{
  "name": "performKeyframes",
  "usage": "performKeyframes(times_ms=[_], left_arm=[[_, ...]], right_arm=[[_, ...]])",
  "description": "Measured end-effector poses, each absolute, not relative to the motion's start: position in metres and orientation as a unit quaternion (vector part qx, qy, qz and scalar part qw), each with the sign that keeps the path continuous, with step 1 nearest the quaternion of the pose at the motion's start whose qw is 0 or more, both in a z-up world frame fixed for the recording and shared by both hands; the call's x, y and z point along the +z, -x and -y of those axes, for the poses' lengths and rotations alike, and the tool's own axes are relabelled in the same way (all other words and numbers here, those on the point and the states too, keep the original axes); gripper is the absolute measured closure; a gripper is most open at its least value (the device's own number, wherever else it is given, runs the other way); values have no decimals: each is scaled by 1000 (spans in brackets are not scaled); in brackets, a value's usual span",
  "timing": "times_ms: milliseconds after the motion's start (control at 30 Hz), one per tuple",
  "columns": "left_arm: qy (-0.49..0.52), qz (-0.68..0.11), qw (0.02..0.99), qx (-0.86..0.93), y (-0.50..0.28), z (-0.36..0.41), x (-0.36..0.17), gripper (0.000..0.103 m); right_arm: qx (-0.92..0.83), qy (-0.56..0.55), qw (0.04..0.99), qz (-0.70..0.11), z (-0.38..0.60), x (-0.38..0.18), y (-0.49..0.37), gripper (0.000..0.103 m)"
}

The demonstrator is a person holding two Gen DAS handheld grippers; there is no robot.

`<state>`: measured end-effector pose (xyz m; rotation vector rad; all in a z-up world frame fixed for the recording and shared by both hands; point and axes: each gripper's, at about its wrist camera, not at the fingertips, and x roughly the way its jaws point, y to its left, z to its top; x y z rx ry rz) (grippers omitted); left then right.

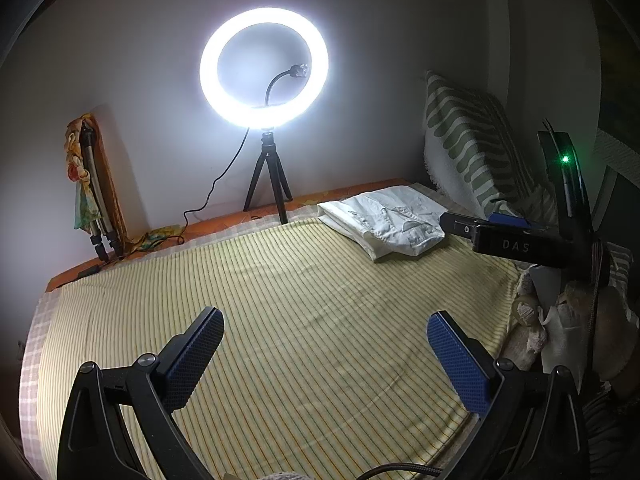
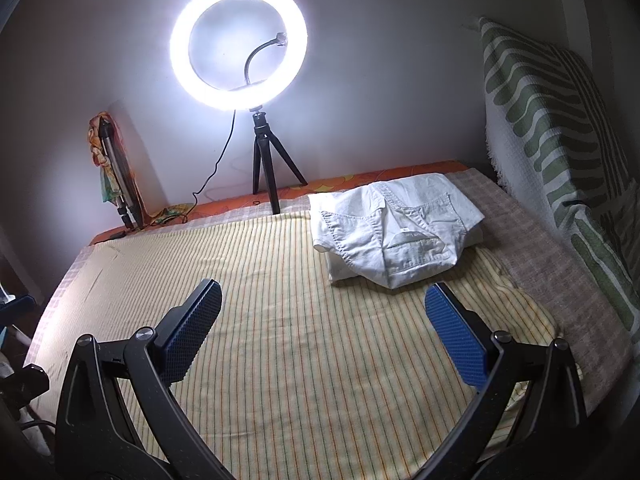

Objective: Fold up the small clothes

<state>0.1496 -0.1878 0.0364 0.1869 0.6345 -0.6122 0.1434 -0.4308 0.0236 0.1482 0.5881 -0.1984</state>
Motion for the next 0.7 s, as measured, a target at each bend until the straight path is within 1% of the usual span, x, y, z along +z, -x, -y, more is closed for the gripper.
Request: performKeyframes(times_ms=[700], left_arm=[[-93, -312, 897, -298, -150, 194, 34, 0]], right_arm=[[-91, -70, 949, -294, 431, 24, -144, 0]])
